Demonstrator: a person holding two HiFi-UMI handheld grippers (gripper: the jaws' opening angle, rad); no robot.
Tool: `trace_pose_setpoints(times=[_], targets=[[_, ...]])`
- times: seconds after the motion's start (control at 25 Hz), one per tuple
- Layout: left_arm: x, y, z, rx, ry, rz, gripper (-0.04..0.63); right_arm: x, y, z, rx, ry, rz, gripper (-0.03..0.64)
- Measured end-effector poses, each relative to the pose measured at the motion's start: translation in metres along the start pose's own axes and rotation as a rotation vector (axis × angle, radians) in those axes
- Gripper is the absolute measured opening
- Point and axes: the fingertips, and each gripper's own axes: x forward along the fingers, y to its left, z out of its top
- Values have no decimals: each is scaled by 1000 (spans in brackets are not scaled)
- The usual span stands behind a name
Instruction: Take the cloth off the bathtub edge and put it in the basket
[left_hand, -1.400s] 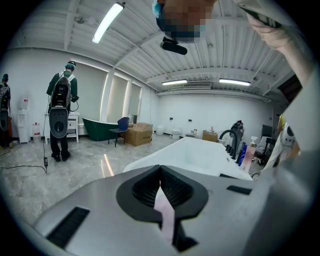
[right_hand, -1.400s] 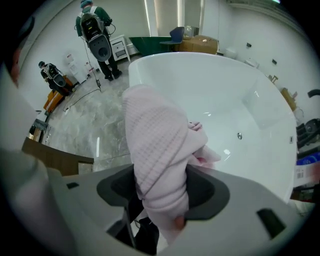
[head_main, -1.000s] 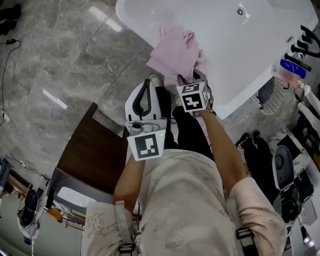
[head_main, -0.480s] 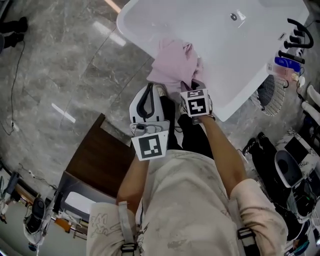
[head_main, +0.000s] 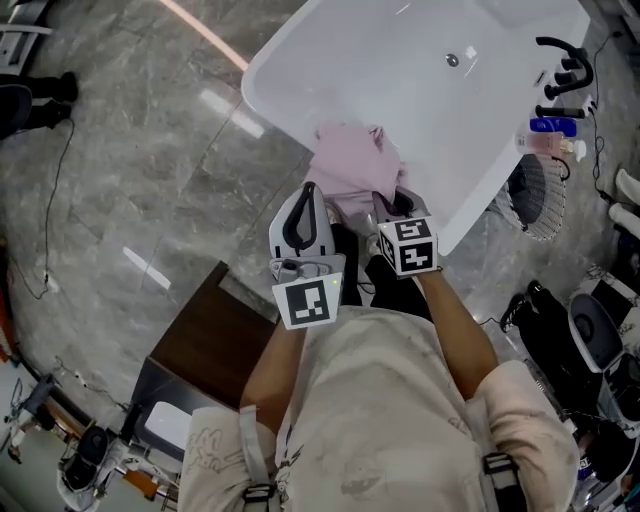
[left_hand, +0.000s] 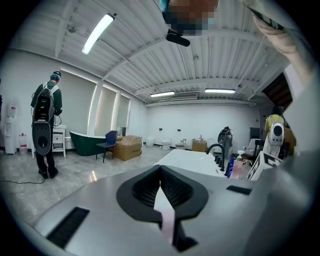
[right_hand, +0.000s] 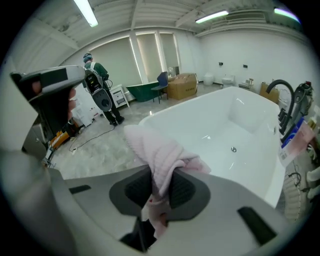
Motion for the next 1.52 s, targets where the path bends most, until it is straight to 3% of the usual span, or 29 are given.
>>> trace_pose_setpoints(times=[0.4,0.72,0.96,1.12,1.52], targets=[[-7,-36,70,26,-95,-61,3,-102,-12,81,-6,-283,-69,54],[-13,-45,139,64,-236,-76,3,-193,-22,160,-31,-556,-134,54],[-15,-44,198,89,-357,-69,3,-277,-32,224,-26,-842,-264,54],[-14,-44,239,99,-411,-107,3,-331,-32,259,-55,-1032,-375,54],[-9,-48,276,92,-426,-198,3,-383,-37,277,-52,-1125,-517,55]])
